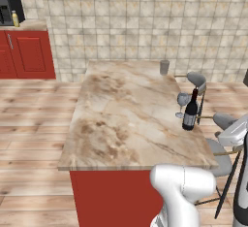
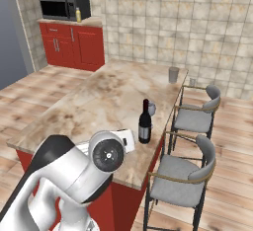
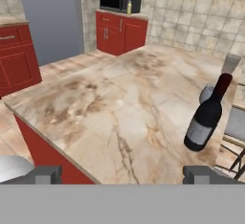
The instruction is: There is a wine glass and glass cup on the dining counter. Place the wine bottle next to the wine glass and the juice bottle next to the glass cup.
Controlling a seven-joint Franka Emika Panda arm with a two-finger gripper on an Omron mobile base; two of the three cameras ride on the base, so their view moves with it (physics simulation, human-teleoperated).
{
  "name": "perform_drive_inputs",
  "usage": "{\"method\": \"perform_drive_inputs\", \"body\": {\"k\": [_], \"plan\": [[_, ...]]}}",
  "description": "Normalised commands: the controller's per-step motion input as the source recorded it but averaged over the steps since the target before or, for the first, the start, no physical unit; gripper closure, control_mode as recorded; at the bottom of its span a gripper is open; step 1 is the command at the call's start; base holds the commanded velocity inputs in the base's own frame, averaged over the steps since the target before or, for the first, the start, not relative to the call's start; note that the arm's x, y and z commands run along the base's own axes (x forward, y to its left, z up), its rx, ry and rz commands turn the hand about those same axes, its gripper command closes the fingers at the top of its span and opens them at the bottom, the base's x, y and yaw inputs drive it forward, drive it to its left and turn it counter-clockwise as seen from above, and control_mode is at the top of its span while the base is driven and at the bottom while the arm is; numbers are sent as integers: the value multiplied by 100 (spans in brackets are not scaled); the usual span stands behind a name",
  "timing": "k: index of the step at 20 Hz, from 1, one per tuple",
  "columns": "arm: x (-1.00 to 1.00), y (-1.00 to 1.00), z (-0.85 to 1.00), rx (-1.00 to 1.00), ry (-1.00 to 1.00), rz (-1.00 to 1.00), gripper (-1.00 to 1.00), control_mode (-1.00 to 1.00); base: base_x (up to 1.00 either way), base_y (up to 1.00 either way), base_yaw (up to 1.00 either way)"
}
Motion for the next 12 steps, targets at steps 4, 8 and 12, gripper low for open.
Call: {"method": "perform_drive_inputs", "body": {"k": [4, 8, 12], "plan": [[-17, 23, 1, 6, -2, -2, -100, -100, 0, 0, 0], [-10, 24, 4, 3, 0, -4, -100, -100, 0, 0, 0], [-7, 30, 0, 0, 0, -7, -100, -100, 0, 0, 0]]}}
